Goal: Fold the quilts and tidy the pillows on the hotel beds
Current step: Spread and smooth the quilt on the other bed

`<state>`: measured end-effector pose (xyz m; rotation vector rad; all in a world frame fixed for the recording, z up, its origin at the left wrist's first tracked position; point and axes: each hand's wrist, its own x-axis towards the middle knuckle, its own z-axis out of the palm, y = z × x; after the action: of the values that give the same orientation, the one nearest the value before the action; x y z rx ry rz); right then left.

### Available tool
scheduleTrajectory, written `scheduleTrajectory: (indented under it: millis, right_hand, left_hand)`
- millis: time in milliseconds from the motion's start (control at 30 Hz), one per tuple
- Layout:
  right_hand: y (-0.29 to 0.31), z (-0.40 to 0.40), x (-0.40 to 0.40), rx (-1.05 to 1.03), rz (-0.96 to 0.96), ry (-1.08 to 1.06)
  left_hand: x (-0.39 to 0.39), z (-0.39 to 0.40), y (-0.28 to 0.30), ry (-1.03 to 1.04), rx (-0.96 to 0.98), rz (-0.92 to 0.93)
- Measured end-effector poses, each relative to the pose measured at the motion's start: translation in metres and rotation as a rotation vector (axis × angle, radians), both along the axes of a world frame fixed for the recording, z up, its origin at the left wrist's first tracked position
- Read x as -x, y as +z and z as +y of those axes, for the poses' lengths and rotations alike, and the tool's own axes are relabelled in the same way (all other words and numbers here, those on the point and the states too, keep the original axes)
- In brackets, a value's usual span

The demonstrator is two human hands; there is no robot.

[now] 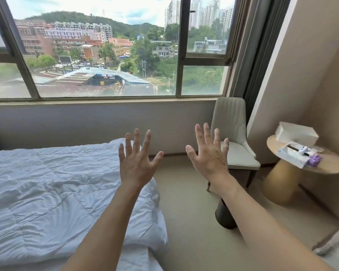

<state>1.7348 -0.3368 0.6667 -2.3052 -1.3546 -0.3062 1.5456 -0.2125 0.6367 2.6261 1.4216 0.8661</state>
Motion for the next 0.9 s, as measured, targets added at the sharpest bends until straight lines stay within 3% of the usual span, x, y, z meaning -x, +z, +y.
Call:
scheduleTrajectory:
  millis: [200,367,900]
  right_hand:
    - [-0.001,-0.016,-0.096,0.008,-0.01,-0.03]
    - [-0.027,0.029,-0.155,0.03,0.035,0.0]
    - [-0.108,0.356,-0.36,0.22,0.212,0.171]
  left_hand:
    - [-0.091,-0.013,0.001,-0.018,0.013,-0.039]
    - [-0.142,0.029,-0.019,0.034,0.048,-0.049]
    - [-0.339,0.313,-0.093,0.235,0.263,-0.083]
